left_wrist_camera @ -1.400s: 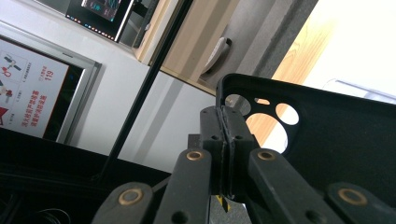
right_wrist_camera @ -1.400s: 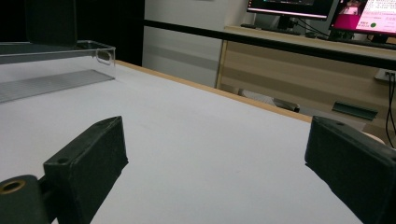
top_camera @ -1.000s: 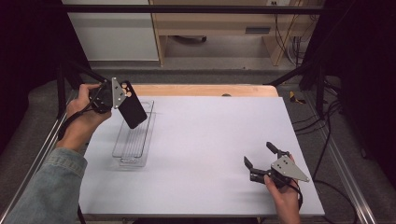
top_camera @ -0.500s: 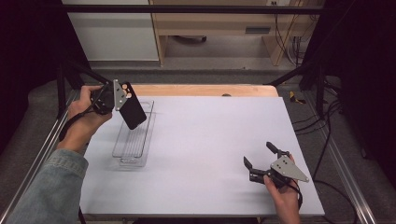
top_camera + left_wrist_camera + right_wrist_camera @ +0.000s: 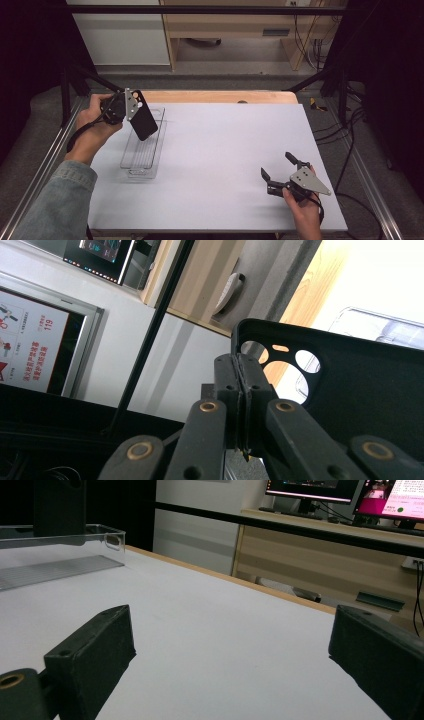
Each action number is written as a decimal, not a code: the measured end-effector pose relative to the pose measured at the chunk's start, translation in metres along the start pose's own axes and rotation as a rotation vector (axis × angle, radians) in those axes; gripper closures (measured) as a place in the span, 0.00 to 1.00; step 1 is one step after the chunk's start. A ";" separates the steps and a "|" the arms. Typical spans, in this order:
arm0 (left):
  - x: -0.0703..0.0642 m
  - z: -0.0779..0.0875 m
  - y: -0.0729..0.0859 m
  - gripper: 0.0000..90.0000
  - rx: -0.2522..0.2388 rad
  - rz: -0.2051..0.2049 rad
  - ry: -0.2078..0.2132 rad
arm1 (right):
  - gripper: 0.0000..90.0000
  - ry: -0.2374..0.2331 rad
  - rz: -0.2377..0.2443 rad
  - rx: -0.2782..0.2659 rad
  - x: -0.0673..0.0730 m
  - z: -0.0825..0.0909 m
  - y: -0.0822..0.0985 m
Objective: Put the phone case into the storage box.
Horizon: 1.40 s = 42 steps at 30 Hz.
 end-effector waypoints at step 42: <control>-0.013 -0.025 0.006 0.98 0.019 -0.042 0.010 | 0.06 0.002 -0.003 0.002 -0.001 0.000 0.001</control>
Point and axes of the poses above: each handheld gripper's, and its own axes: z roughly backward along the jaws, y roughly out of its underside, x roughly to its left, the point moved 5 cm from there along -z, roughly forward along the jaws, and after that the axes turned 12 degrees about z, right-handed, at the moved point
